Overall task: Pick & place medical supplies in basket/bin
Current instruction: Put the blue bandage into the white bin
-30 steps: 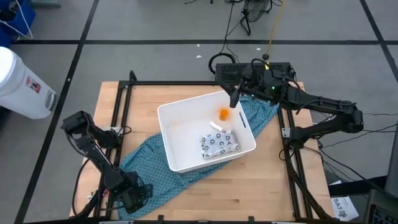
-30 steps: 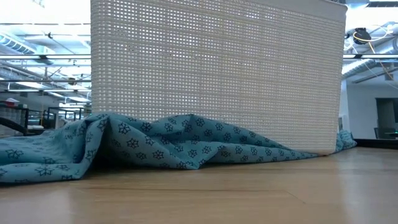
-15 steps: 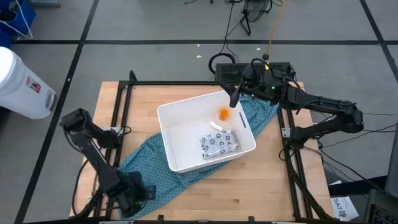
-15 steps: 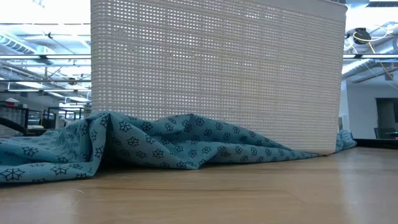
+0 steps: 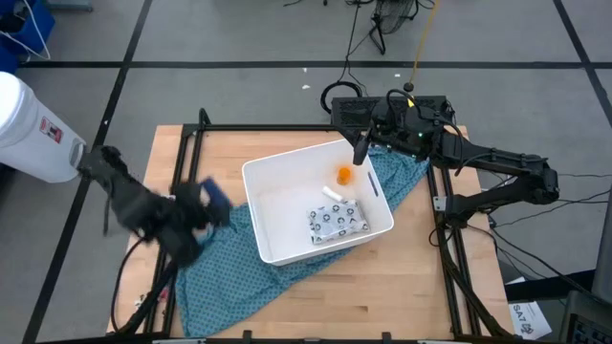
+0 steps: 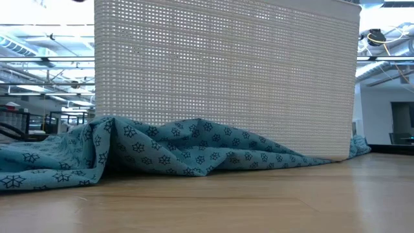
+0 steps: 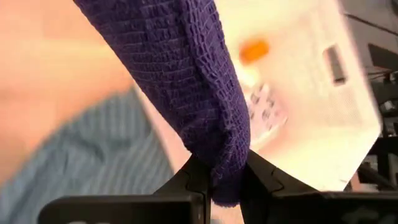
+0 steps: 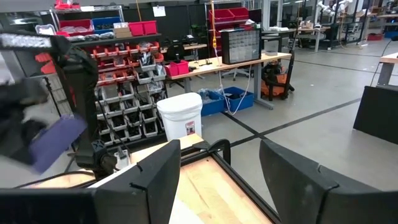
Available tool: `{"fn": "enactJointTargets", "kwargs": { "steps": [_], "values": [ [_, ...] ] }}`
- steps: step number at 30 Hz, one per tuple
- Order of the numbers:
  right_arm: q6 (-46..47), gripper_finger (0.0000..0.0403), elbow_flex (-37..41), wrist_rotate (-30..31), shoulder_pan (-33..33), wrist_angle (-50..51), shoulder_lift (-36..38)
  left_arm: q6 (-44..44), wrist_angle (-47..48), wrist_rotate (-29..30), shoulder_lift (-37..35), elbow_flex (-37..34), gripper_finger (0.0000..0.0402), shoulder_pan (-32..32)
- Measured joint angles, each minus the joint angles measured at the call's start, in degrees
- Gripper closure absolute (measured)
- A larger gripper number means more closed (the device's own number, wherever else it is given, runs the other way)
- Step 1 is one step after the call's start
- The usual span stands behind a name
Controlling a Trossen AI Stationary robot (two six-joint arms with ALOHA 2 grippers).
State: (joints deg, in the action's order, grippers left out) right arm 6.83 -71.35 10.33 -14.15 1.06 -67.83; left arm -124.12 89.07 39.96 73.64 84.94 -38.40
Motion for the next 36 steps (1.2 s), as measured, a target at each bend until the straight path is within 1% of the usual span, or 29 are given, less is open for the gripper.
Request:
{"fn": "enactJointTargets", "kwargs": {
  "steps": [2,4,5,6,7,8,10,12,13,16,17,18,20,22,24,26,27,29,32,34,36],
  "values": [
    [0.41,0.0193,0.0,0.0,0.0,0.0,0.0,11.84,-3.72,-0.51,-2.23,1.58,0.0351,6.65],
    [1.77,0.0193,-0.02,-0.04,0.0,0.01,0.0,26.44,-9.75,-1.54,-2.47,2.93,0.0351,14.36],
    [2.37,0.0193,-0.02,-0.02,0.0,0.02,0.0,33.48,-12.94,-3.23,-2.47,3.11,0.0351,17.71],
    [2.84,0.0193,-0.02,-0.04,0.0,0.02,0.0,39.65,-15.29,-6.65,-2.29,3.08,0.0351,21.21],
    [2.89,0.0193,-0.02,-0.04,0.0,0.02,0.0,44.38,-16.13,-11.6,-1.95,2.67,0.0351,24.74],
    [2.95,0.0193,-0.02,-0.04,0.0,0.02,0.0,47.84,-16.22,-17.02,-1.07,2.3,0.0351,28.6],
    [2.94,0.0193,-0.02,0.0,0.0,0.04,0.0,55.13,-16.29,-25.66,1.41,1.07,0.0351,34.73],
    [2.57,0.0193,-0.02,0.0,0.0,0.11,0.0,63.02,-19.24,-30.43,3.91,-0.2,0.0351,38.13],
    [2.3,0.0193,-0.02,0.01,0.0,0.3,0.0,66.78,-21.71,-31.85,5.41,-0.32,0.0351,39.23],
    [1.64,0.0193,-0.02,0.04,0.02,0.78,0.0,76.15,-32.44,-33.61,8.18,-0.27,0.0351,40.92],
    [1.63,0.0193,-0.02,0.04,0.02,0.87,0.0,79.09,-34.85,-35.85,9.5,-0.18,0.0351,41.88],
    [1.73,0.0193,-0.02,0.04,0.02,0.87,0.0,80.85,-36.47,-38.4,10.92,-0.04,0.0351,42.91],
    [2.0,0.0193,-0.02,0.07,0.04,0.85,0.0,81.7,-35.82,-43.95,14.13,-0.09,0.0351,45.26],
    [1.59,0.0193,-0.02,0.07,0.04,0.91,0.0,82.09,-34.04,-50.69,18.08,-0.34,0.0351,47.48],
    [0.53,0.0193,-0.02,0.07,0.04,1.14,0.0,84.39,-35.25,-57.41,20.82,-0.36,0.0351,49.16],
    [-0.22,0.0193,-0.02,0.07,0.04,1.51,0.0,86.43,-36.63,-61.97,22.87,-0.25,0.0351,49.89],
    [-0.33,0.0193,-0.02,0.08,0.04,1.61,0.0,86.82,-37.11,-63.19,23.46,-0.25,0.0346,50.15],
    [-0.43,0.0193,-0.02,0.09,0.04,1.7,0.0,87.58,-39.04,-64.04,24.54,-0.25,0.0311,50.48],
    [-0.44,0.0193,-0.02,0.09,0.07,2.21,0.11,87.76,-42.91,-63.1,24.66,-0.25,0.0243,51.09],
    [-0.44,0.0193,-0.03,0.09,0.05,3.04,0.13,88.5,-45.57,-63.79,24.4,-0.25,0.0204,51.47],
    [-0.33,0.0193,-0.02,0.09,0.02,4.58,0.13,88.81,-48.07,-63.53,24.07,-0.25,0.0173,51.53]
  ]
}}
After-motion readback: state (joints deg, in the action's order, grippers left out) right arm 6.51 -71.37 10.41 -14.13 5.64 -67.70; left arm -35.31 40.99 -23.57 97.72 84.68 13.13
